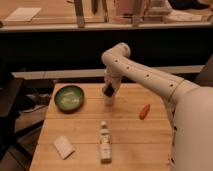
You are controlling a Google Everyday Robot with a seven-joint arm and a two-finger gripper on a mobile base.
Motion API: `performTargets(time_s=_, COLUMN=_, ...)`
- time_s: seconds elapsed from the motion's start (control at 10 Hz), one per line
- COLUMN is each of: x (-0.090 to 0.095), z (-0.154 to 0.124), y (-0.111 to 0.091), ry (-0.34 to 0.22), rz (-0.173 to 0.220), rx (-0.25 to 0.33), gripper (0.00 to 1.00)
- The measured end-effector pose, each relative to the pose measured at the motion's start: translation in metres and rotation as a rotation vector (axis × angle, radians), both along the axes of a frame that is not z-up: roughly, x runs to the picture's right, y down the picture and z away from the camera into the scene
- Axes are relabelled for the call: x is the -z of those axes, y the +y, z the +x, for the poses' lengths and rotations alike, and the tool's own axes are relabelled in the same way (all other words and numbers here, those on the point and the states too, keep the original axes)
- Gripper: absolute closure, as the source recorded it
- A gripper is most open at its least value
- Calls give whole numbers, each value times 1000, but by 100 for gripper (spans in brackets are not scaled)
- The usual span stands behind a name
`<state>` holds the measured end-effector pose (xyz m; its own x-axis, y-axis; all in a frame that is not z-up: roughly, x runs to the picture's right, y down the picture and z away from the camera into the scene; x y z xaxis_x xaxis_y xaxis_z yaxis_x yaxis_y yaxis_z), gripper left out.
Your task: Place the eraser in the ceramic cup
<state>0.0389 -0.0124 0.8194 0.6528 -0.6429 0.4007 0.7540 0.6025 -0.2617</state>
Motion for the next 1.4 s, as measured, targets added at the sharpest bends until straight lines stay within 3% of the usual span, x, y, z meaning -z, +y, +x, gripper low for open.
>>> performTargets(time_s=0.5, x=-1, z=-1, y=1, ry=-6, rz=4, rx=-13, gripper=65)
performTargets(time_s=0.8, x=-2, z=-1, y=1, ry=-8, rz=5, rx=-20, gripper=71)
performTargets(time_s=1.0, x=-2, z=-1, y=1, ry=-10, rz=7, rx=-26, gripper=61)
performTargets(time_s=1.4, x=-3, z=-2, y=1, ry=-9, rz=11, rx=-39, gripper=52)
